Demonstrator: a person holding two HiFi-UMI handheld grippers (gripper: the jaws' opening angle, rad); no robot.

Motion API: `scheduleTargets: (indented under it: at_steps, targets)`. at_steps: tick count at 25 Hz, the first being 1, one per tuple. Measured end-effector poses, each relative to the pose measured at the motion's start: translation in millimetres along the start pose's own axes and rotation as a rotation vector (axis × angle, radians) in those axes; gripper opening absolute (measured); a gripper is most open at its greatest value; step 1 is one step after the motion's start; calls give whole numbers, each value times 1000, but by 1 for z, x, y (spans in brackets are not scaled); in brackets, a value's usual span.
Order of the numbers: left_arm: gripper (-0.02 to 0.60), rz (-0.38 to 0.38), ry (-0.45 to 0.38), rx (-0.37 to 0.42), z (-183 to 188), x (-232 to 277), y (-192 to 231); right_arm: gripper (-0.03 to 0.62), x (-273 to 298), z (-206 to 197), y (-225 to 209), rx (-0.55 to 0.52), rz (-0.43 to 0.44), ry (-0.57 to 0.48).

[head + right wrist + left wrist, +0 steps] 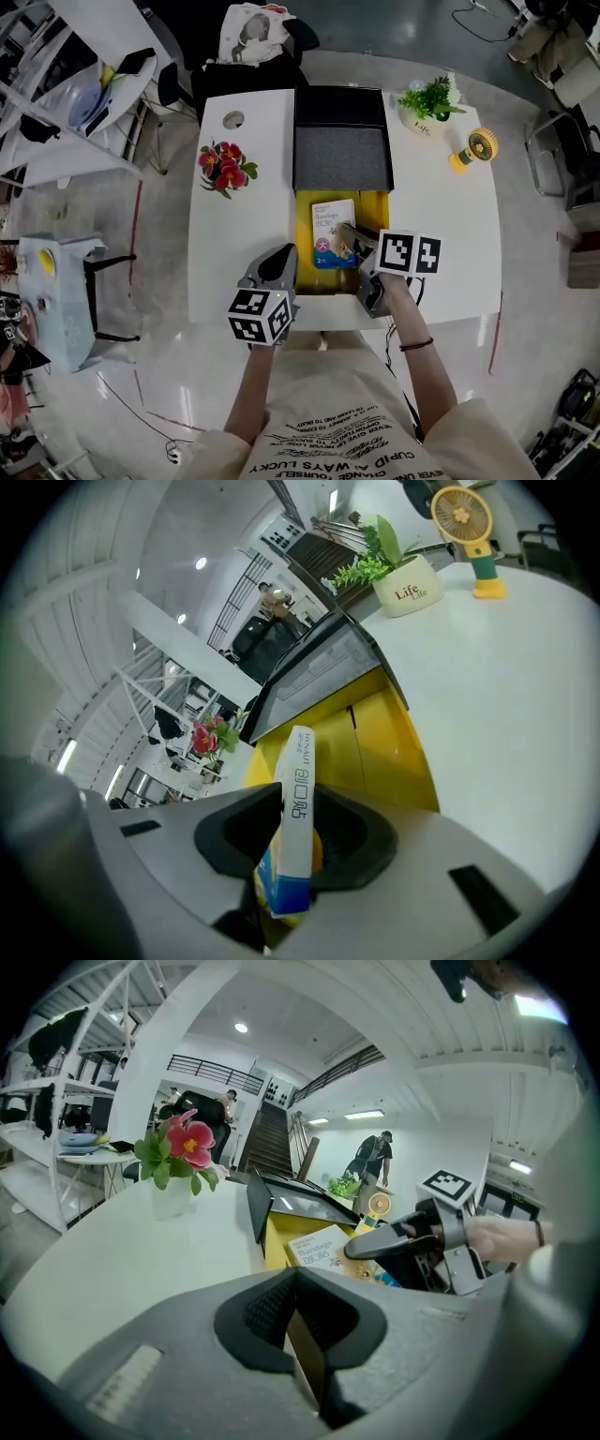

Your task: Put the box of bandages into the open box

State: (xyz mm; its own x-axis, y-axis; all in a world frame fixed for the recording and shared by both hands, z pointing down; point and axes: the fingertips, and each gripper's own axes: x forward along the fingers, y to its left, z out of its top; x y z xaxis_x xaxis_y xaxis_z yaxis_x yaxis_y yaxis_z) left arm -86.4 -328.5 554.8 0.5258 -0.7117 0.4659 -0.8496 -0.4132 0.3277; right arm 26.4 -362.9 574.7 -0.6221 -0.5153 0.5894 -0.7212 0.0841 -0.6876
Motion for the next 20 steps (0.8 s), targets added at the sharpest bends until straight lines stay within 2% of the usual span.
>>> scheduleTargets:
  at_steps: [5,14,20]
  targets:
    - [21,-11,1,8,0,2,-1,121,5,-6,-6,-85,-65,43]
    - [21,-21,-1,14,2,2,-5,186,11,-15,-8,-177,-132,94]
    - [21,-19,-3,16,3,0,-4,216,12,-13,-7,-230,-185,71]
